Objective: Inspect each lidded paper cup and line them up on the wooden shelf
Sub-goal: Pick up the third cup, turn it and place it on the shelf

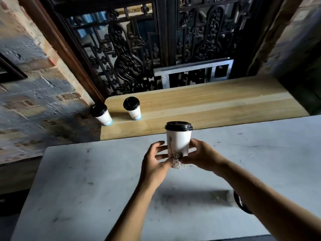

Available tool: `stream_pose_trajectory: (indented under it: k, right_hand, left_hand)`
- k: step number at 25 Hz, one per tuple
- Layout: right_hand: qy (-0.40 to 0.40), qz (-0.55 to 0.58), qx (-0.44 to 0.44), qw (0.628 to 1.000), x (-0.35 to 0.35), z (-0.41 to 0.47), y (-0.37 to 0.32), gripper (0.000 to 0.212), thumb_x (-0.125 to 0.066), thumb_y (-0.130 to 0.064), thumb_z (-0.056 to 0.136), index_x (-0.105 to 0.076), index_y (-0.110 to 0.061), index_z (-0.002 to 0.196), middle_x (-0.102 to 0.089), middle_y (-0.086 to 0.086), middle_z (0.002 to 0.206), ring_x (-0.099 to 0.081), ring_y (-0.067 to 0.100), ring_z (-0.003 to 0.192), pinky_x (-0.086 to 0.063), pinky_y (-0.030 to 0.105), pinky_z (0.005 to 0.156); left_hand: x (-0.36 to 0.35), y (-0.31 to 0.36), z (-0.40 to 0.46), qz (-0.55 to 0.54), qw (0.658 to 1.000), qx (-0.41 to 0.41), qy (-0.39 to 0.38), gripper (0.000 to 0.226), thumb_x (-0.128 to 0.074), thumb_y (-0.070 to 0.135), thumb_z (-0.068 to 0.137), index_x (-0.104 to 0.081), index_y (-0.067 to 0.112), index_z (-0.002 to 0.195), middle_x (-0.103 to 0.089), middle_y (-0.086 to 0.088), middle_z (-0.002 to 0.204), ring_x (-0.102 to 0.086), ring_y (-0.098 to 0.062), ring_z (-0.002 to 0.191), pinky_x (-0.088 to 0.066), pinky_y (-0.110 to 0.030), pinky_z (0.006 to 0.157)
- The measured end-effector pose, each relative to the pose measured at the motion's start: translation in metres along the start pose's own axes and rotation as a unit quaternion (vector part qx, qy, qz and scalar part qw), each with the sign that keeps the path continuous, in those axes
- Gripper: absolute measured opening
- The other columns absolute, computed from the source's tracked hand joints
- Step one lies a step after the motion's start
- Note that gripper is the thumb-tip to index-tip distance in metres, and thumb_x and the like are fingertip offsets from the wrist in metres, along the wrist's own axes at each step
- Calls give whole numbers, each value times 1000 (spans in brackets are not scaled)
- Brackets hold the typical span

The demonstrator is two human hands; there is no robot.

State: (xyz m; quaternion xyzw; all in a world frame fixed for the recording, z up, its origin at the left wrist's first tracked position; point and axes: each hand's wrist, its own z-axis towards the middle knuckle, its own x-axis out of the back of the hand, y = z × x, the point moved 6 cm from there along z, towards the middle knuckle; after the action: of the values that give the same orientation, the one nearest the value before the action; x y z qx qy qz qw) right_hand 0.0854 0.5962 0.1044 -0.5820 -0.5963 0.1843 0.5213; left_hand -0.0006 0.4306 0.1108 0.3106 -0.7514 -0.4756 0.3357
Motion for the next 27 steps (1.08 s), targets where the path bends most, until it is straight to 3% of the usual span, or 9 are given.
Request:
stream_pose_trajectory:
  k: [3,8,10,13,16,19,22,25,27]
  right_hand:
    - [-38,-12,-33,999,15,64,2,51,-84,-9,77,-62,-12,123,-69,4,114,-74,31,99,-63,47,84]
    - [-54,-78,-10,995,34,220,20,73,-92,-20,71,-53,-11,133,-69,12,119,-70,28,103,-61,44,84]
    - [-17,-112,49,992,41,276,20,82,-93,-20,70,-50,-10,138,-69,13,123,-69,29,106,-59,47,91]
    - [38,-114,150,981,45,341,29,78,-88,-6,74,-47,-3,141,-68,6,114,-68,18,94,-60,24,79]
    - [62,-124,193,971,43,374,48,71,-85,-9,77,-50,-5,139,-65,-3,110,-67,13,97,-58,14,71]
    - [54,-121,190,973,39,382,67,63,-83,-14,80,-53,-9,136,-66,-6,113,-68,7,96,-59,13,76]
    - [65,-127,179,973,36,381,74,56,-80,-12,82,-55,-9,132,-66,-7,114,-68,4,93,-55,7,72]
    - [72,-146,172,972,31,379,77,53,-80,-15,80,-58,-9,127,-72,-1,117,-73,9,92,-60,19,77]
    - [68,-158,171,970,28,376,80,50,-81,-18,79,-61,-10,124,-74,0,117,-72,11,96,-60,25,82]
  left_hand:
    - [-12,0,62,39,998,42,-20,76,-81,22,62,-53,32,132,-71,12,113,-75,-13,97,-61,-35,78]
    - [-39,-26,211,71,994,80,-32,62,-82,36,40,-67,21,98,-80,-4,99,-76,-26,97,-62,-48,88]
    - [-44,-31,270,64,997,49,-17,63,-88,21,51,-59,25,107,-73,-1,103,-71,-23,100,-61,-40,90]
    - [-53,-46,345,54,998,-31,20,70,-80,1,75,-46,14,135,-66,-5,117,-66,-13,100,-60,-26,80]
    - [-63,-71,386,63,993,-95,33,70,-76,-7,78,-43,4,138,-65,1,111,-67,6,91,-61,-19,77]
    - [-68,-82,392,45,993,-107,9,60,-67,-21,82,-46,-5,136,-64,0,112,-65,-2,98,-55,-10,79]
    - [-64,-88,395,70,992,-107,14,50,-80,-1,77,-61,6,122,-69,14,100,-70,7,88,-59,-19,84]
    - [-60,-91,390,91,991,-96,22,60,-81,30,61,-65,16,118,-73,14,100,-74,-3,95,-62,-38,92]
    - [-60,-90,384,120,988,-90,25,56,-82,26,65,-65,15,117,-76,11,101,-76,-5,93,-63,-40,91]
